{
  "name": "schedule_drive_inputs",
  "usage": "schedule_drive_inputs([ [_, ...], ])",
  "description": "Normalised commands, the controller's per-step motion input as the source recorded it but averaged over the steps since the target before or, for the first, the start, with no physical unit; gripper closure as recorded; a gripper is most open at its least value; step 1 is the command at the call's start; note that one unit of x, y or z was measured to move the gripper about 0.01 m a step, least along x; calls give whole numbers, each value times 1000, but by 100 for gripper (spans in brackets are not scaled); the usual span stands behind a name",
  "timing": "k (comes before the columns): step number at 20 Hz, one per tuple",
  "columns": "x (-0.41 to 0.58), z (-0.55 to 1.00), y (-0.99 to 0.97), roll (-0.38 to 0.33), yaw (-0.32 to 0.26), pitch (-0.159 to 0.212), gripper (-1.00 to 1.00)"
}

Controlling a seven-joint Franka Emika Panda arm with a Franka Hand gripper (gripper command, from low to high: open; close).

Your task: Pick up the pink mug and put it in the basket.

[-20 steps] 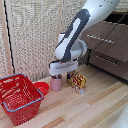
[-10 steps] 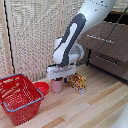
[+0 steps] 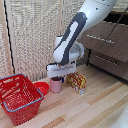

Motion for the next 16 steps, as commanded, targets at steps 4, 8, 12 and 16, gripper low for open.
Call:
schedule_drive_inputs([
  [4, 366, 792, -290, 0, 0, 78, 100],
  [8, 354, 872, -266, 0, 0, 123, 100],
  [12, 511, 944, -139, 0, 45, 94, 100],
  [16, 526, 969, 28, 0, 83, 86, 100],
])
